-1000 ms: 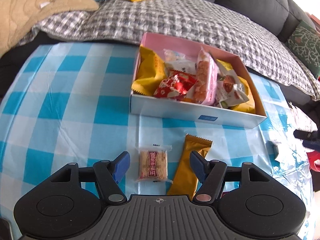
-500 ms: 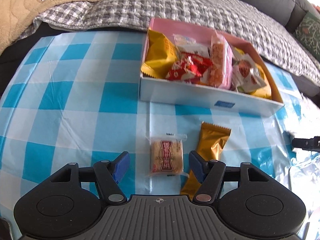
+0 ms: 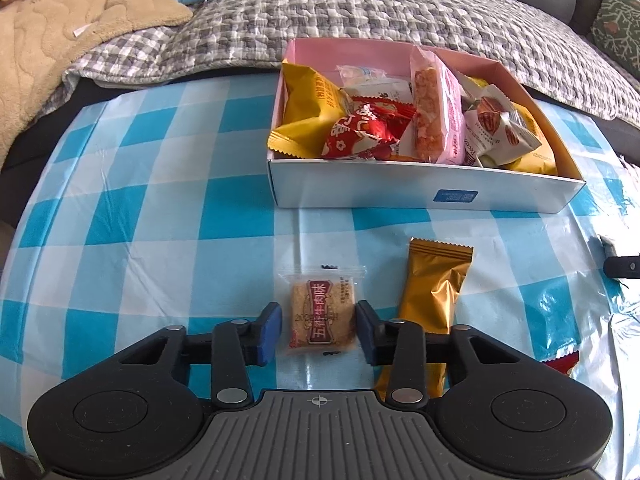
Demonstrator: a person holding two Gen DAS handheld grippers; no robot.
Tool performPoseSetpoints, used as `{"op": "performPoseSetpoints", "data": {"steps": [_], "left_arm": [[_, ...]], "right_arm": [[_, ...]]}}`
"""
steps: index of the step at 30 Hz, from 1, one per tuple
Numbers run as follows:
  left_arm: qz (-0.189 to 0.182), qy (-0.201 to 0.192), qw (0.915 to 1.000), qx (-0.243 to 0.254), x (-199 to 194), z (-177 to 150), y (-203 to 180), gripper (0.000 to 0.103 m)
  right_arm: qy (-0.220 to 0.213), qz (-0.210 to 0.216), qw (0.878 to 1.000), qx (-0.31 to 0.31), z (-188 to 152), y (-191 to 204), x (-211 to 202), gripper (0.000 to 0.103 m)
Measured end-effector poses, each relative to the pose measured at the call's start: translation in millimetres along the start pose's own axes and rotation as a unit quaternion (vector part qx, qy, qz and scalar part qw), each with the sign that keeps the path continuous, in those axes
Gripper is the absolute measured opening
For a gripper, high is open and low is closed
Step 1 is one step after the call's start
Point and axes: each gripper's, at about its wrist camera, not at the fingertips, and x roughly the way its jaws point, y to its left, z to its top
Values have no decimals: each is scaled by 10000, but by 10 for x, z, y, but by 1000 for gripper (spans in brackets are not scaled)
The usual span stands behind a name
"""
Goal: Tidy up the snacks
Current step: 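Grasp the small cake packet with the left gripper while the right gripper grasps the silver candy, then carry the cake packet into the box with the left gripper while the right gripper carries the silver candy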
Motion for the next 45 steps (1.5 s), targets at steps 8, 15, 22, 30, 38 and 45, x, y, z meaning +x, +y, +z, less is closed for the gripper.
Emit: {"op": "performPoseSetpoints", "data": {"steps": [8, 15, 22, 30, 38, 45], "left_arm": [[-32, -15, 9999, -129, 9, 18, 78, 32], [-51, -157, 9998, -148, -60, 44, 71, 32], [-75, -147, 9997, -195, -74, 58, 77, 32], [-226, -229, 9992, -223, -150, 87, 61, 32], [-341, -414, 9980, -344, -196, 165, 112, 32], [-464, -641, 9961, -383, -234, 278, 98, 32]], "right_arm": [[-103, 78, 9999, 24, 21, 2, -28, 22], [-178, 312, 9994, 10, 33, 65, -84, 16], [-232, 293, 9992, 157, 47, -14, -73, 16], [-328, 404, 9981, 339, 49, -31, -107, 16], [-486, 628, 9957, 474, 84, -29, -191, 16], [-665, 791, 9930, 564, 128, -43, -236, 16]]}}
